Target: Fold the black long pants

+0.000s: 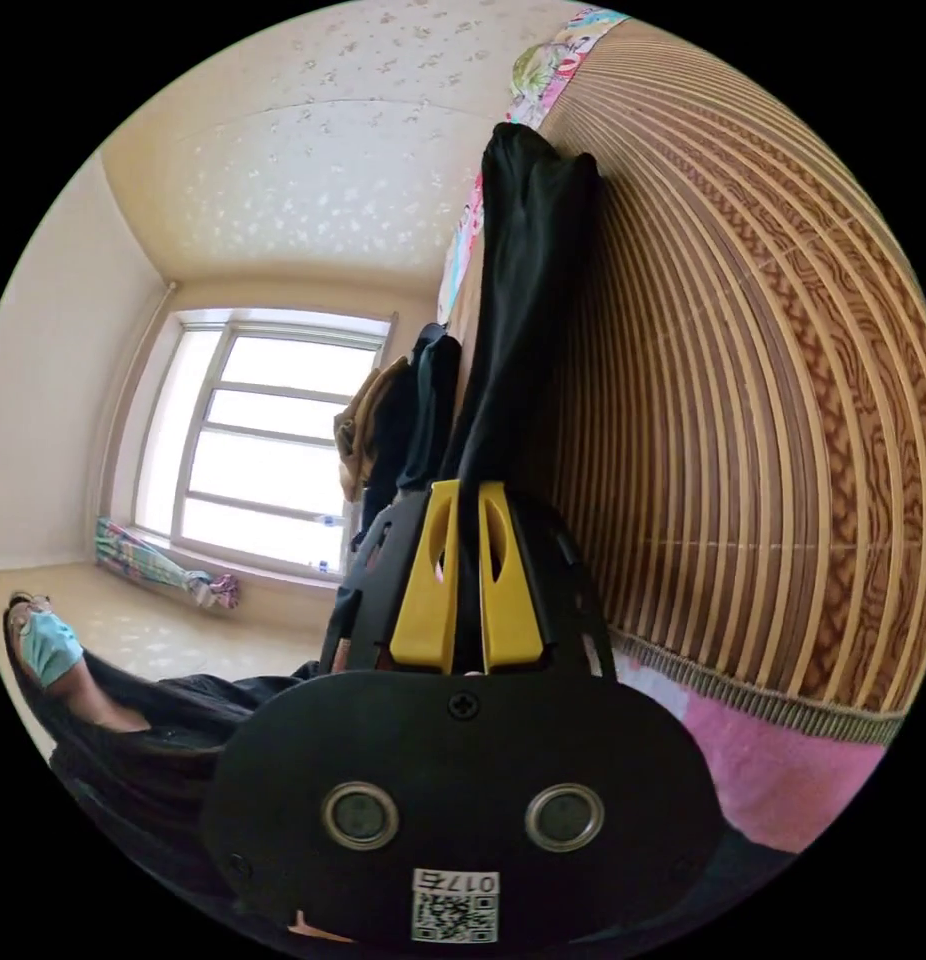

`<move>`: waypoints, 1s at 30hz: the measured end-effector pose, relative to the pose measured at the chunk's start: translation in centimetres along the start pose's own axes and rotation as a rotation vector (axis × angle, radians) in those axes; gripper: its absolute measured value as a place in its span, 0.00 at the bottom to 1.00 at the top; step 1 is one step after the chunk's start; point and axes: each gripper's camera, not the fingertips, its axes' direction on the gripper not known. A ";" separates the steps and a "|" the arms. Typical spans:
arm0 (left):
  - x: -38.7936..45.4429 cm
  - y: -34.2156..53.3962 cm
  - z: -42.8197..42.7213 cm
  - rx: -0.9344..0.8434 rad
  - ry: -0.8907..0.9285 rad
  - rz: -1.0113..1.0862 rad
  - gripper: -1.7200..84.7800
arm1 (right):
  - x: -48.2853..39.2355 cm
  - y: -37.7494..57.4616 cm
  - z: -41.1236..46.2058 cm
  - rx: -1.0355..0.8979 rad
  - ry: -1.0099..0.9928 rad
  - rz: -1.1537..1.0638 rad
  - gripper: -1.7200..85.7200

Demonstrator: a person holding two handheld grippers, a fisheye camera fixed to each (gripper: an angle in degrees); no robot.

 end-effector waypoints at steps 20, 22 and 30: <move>38.4 22.6 -16.6 0.307 0.542 1.023 0.07 | -44.6 15.3 -19.4 0.229 -0.409 -1.003 0.04; 39.4 23.8 -16.7 0.359 0.452 1.005 0.07 | -45.5 15.9 -19.5 0.274 -0.344 -0.986 0.04; 38.7 12.6 -13.7 0.419 0.156 0.709 0.07 | -42.5 2.6 -14.6 0.332 0.032 -0.776 0.04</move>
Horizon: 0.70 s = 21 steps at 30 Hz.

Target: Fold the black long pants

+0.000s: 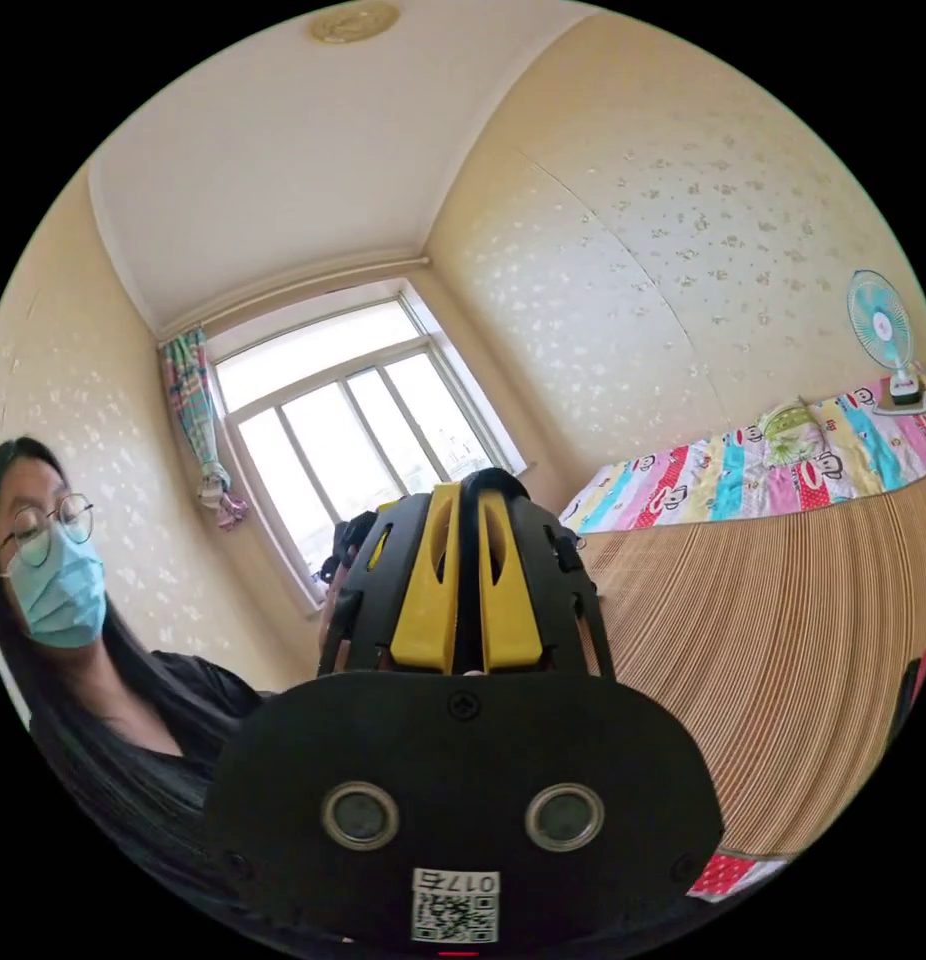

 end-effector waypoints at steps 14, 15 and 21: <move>-20.5 19.1 5.0 -0.426 -0.280 -0.341 0.08 | 19.5 22.2 12.0 -0.500 0.343 0.213 0.04; -20.8 21.3 4.3 -0.429 -0.271 -0.394 0.08 | 19.8 24.6 11.3 -0.512 0.331 0.263 0.04; -19.7 30.7 -3.3 -0.330 -0.261 -0.693 0.04 | 19.5 35.1 3.2 -0.409 0.202 0.499 0.07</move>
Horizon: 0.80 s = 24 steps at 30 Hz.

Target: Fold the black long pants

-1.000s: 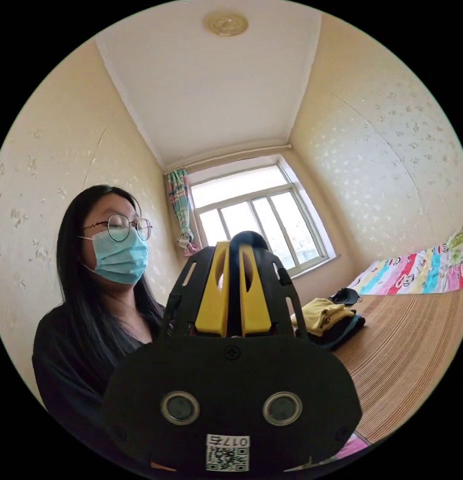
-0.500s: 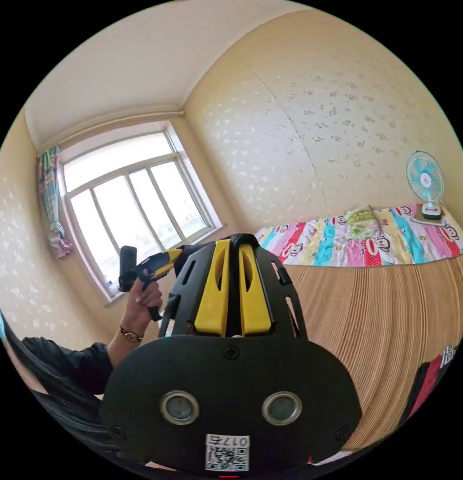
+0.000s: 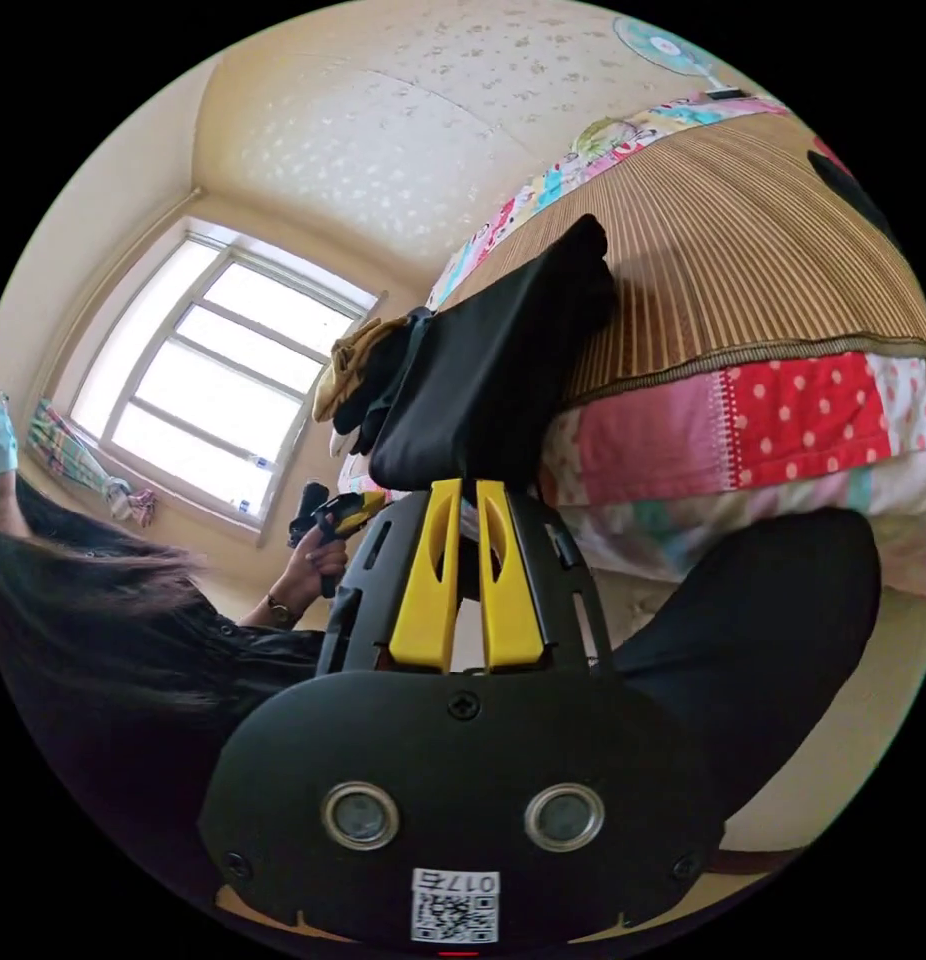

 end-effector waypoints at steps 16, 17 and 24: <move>7.1 -13.1 8.3 -0.129 -0.149 0.110 0.20 | 6.7 -11.3 6.5 -0.106 0.022 0.184 0.19; 6.7 -11.6 7.8 -0.073 -0.115 0.102 0.18 | 7.3 -10.1 7.1 -0.129 -0.061 0.231 0.18; 4.6 -5.9 3.8 -0.040 0.124 -0.061 0.15 | 4.1 -5.2 8.8 -0.236 -0.348 0.162 0.13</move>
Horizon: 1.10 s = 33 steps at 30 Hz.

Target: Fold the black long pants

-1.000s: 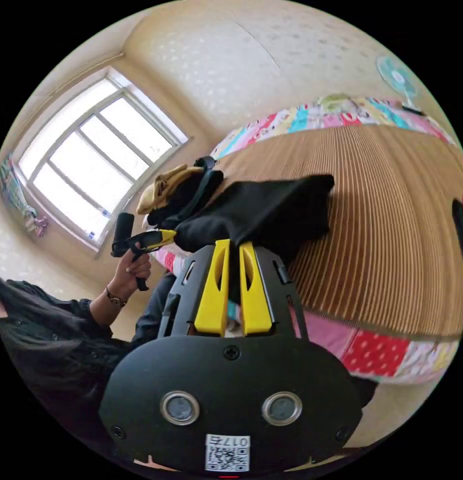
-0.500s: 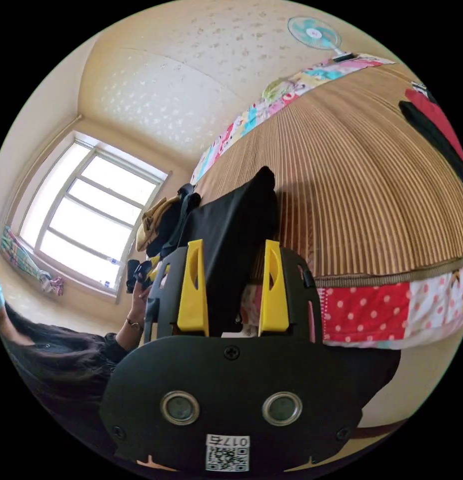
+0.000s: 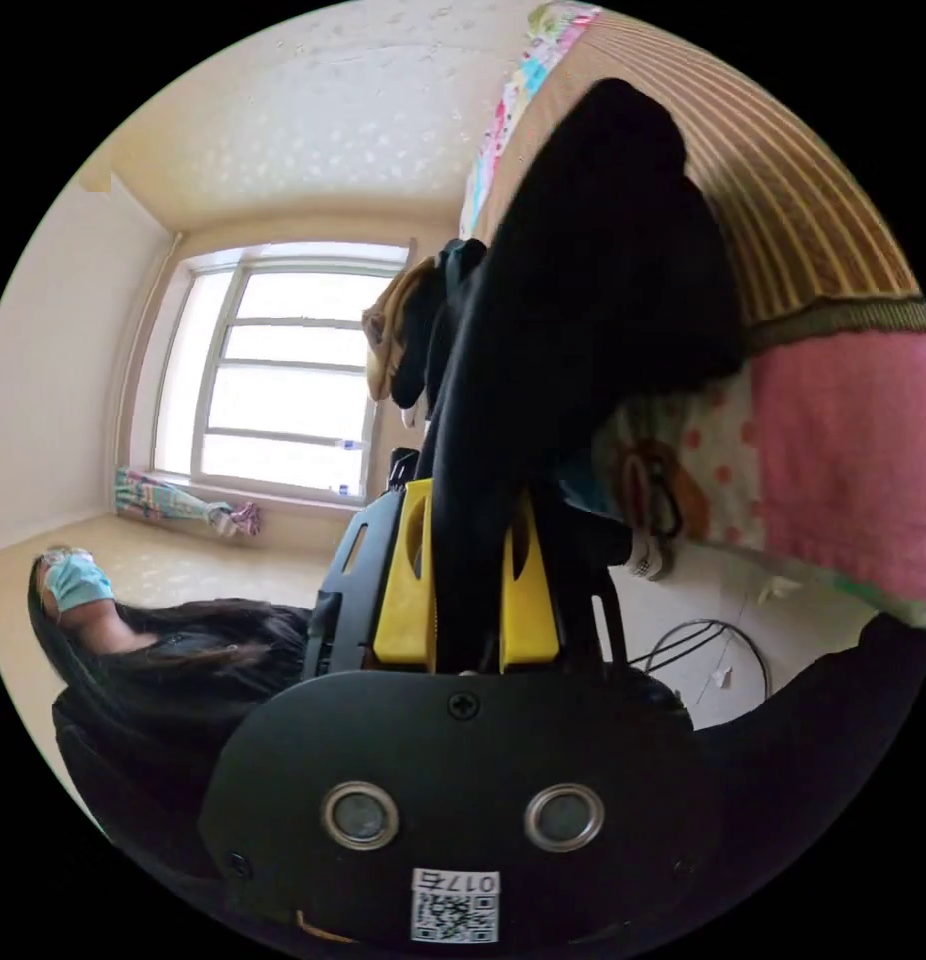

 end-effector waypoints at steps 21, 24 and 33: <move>26.3 -1.8 -45.9 0.963 -0.447 0.532 0.15 | -46.0 -21.3 40.5 -0.210 -0.107 -0.946 0.12; 18.5 -9.2 -48.9 0.874 -0.554 0.267 0.15 | -41.1 -26.7 50.5 -0.263 0.106 -0.656 0.12; -2.3 -12.1 -42.5 0.708 -0.639 -0.038 0.20 | -33.5 -17.9 55.0 -0.293 0.677 -0.720 0.07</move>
